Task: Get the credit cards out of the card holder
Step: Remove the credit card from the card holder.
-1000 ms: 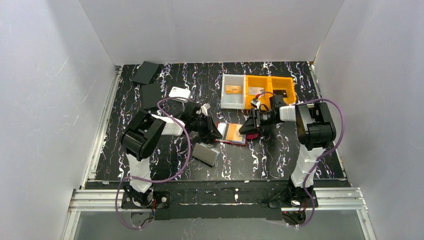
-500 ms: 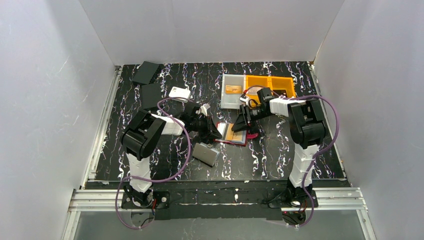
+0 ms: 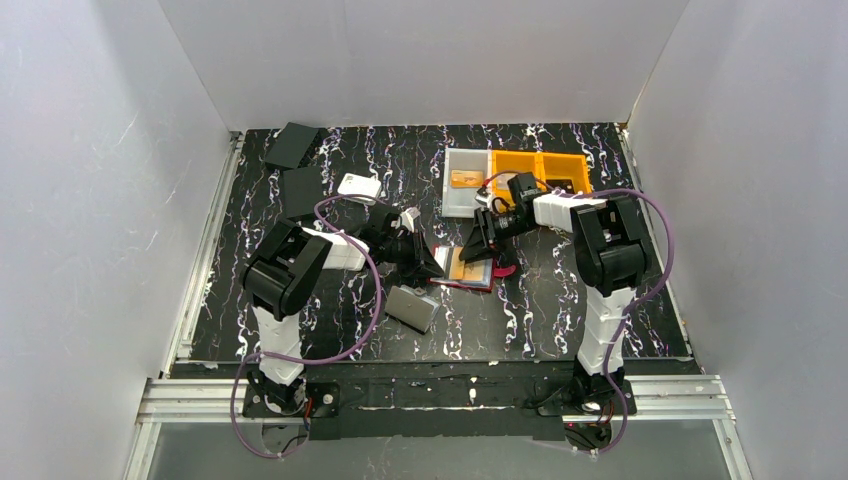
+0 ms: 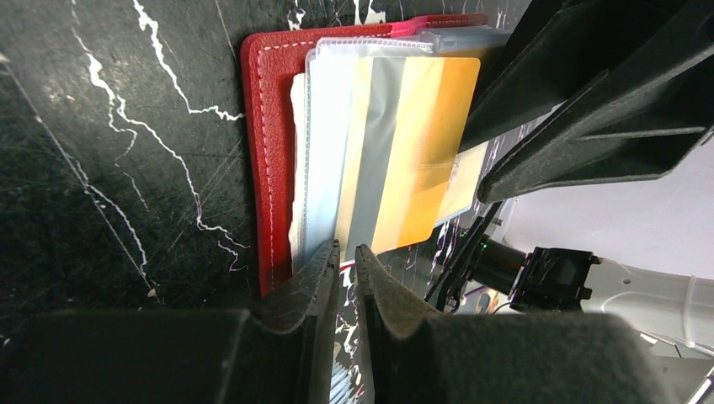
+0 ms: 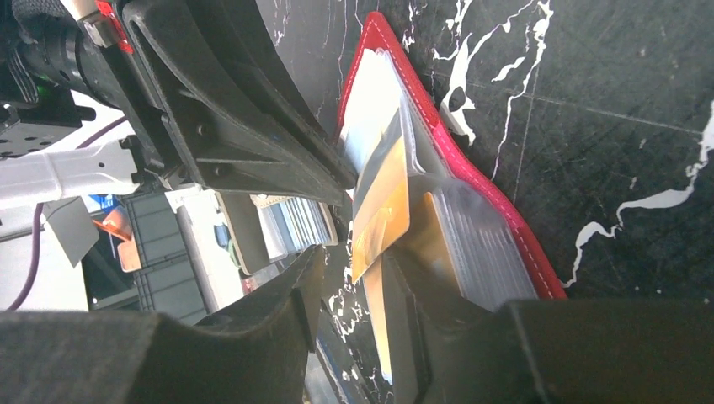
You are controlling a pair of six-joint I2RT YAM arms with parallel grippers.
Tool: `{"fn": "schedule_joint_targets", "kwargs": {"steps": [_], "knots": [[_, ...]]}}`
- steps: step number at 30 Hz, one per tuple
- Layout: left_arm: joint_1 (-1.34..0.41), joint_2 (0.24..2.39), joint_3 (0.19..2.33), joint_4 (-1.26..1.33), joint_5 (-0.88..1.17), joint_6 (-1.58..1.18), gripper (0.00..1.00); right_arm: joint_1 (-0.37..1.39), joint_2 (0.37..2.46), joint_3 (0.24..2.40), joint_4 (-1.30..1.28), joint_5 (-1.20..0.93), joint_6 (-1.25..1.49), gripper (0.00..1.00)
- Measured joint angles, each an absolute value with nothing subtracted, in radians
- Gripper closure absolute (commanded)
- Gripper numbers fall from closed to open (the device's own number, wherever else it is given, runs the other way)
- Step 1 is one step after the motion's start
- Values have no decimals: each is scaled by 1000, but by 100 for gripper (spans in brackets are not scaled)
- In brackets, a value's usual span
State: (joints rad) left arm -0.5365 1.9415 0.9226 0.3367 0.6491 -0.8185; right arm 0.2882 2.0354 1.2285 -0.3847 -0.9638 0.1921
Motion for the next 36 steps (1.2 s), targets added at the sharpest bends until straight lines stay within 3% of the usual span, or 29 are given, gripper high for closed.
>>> {"fn": "schedule_joint_targets", "kwargs": {"steps": [3, 7, 11, 15, 24, 36], "knots": [[-536, 1943, 923, 337, 651, -819, 86, 293, 2035, 1234, -382, -949, 215, 62], [-536, 1943, 923, 339, 654, -821, 83, 297, 2035, 1234, -366, -918, 227, 86], [-536, 1943, 923, 344, 659, -828, 77, 297, 2035, 1227, -349, -879, 242, 99], [-535, 1943, 923, 352, 668, -839, 72, 293, 2035, 1210, -318, -885, 268, 99], [-501, 1938, 881, 411, 698, -884, 72, 260, 1946, 1115, -256, -865, 271, 99], [-458, 1859, 805, 434, 686, -882, 71, 205, 1797, 1111, -402, -787, 70, 99]]}}
